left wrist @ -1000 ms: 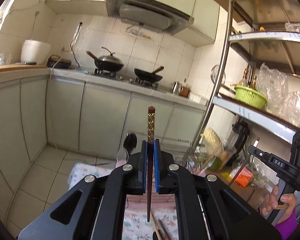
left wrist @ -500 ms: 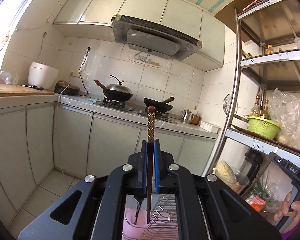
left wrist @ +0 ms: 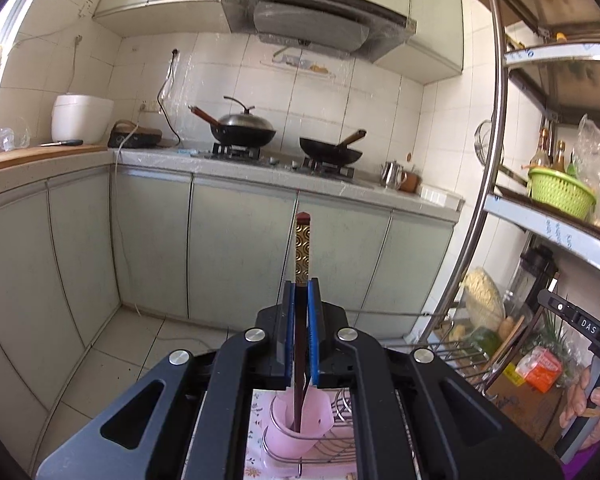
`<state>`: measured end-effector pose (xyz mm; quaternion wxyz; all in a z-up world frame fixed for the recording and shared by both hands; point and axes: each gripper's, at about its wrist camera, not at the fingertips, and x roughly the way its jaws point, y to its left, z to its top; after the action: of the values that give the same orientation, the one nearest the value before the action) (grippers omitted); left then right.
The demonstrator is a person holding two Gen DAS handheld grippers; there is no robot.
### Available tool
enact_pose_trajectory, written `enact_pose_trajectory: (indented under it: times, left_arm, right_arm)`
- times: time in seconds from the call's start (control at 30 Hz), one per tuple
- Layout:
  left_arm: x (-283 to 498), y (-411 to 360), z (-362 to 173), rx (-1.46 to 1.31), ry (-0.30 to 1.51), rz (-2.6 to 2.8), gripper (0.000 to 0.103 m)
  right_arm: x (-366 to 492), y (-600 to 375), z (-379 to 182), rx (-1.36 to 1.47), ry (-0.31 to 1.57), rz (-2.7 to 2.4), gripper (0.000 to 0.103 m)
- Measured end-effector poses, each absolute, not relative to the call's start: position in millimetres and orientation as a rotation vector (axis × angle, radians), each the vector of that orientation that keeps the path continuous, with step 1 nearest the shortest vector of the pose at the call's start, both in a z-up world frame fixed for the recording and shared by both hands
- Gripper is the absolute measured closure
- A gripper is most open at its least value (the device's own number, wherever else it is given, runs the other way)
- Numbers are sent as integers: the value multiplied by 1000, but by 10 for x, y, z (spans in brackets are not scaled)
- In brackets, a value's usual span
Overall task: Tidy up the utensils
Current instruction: 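Open the left tool to drop the chopstick into the cup while the right tool drops its chopstick, then lower and grasp a plain wooden chopstick with the left tool while the right tool grasps a dark chopstick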
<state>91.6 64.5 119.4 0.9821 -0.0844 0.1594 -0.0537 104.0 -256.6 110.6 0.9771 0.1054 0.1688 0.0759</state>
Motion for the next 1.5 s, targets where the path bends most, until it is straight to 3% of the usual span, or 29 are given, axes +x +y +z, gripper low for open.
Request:
enact_pose_trajectory:
  times: [0.37,0.63,0.7,0.77,0.8,0.93,1.27,1.5]
  left_arm:
    - [1223,605,759,-160,475,-103,98]
    - [1302,641,712,-183,492,-92,97]
    - [1313,662,709,-200,500,-92,93]
    - [1304,679,714,-212,501,-88,83]
    - [1292,684,719,-216,498,-87,77]
    - [1209,701,788,-218,471,-88,71]
    - [838,737,1129,-246,373,-95,70]
    - [523,615,1112,-229,382,-137,69]
  right_arm:
    - [1267,-2575,718,222,473,155,97]
    - [1350,-2542,599,224,526,176,95]
    - [1348,-2545,596,226,526,183,90]
    - [1337,-2549,604,235,531,193,72]
    - [1324,-2551,610,237,529,195,70]
    - [1244,-2554,678,238,506,204,68]
    - [848,-2607,973,233,408,187,68]
    - [484,-2558,878,232,403,200,68]
